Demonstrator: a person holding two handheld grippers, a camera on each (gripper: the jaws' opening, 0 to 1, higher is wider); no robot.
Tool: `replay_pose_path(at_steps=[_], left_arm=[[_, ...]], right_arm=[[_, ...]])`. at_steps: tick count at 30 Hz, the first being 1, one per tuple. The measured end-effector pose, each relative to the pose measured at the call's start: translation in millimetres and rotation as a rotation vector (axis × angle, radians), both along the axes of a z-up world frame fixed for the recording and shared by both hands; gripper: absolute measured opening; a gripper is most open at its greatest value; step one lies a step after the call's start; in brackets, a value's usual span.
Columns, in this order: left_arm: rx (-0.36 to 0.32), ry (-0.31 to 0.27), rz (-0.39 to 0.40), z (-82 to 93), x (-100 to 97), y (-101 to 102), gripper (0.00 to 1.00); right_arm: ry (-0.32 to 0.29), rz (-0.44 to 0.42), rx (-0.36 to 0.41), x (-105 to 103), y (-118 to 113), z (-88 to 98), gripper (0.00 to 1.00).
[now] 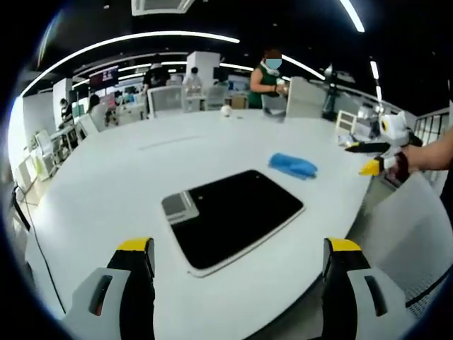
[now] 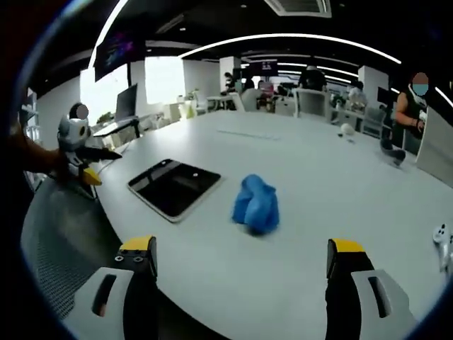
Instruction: Wipe the mirror surface with the cleaning cloth until all visible marks leave the cleaned area.
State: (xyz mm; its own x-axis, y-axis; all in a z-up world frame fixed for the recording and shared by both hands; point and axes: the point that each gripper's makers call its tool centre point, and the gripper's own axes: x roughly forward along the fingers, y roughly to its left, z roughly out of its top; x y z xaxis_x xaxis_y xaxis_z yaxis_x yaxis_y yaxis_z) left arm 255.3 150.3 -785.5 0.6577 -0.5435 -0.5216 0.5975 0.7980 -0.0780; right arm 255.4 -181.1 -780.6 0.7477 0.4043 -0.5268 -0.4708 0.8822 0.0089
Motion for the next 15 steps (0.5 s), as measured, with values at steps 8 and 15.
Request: replay_pose_path(at_steps=[8,15], left_arm=[[0.013,-0.02,0.03,1.8,3.5,6.7,1.0],[0.034,-0.028,0.029,3.8,6.2,5.9,1.0]], right_arm=[[-0.009,0.024,0.001,8.0,-2.6,5.7,0.99],[0.002,0.025,0.004,5.3,2.2,-0.8,0.98]])
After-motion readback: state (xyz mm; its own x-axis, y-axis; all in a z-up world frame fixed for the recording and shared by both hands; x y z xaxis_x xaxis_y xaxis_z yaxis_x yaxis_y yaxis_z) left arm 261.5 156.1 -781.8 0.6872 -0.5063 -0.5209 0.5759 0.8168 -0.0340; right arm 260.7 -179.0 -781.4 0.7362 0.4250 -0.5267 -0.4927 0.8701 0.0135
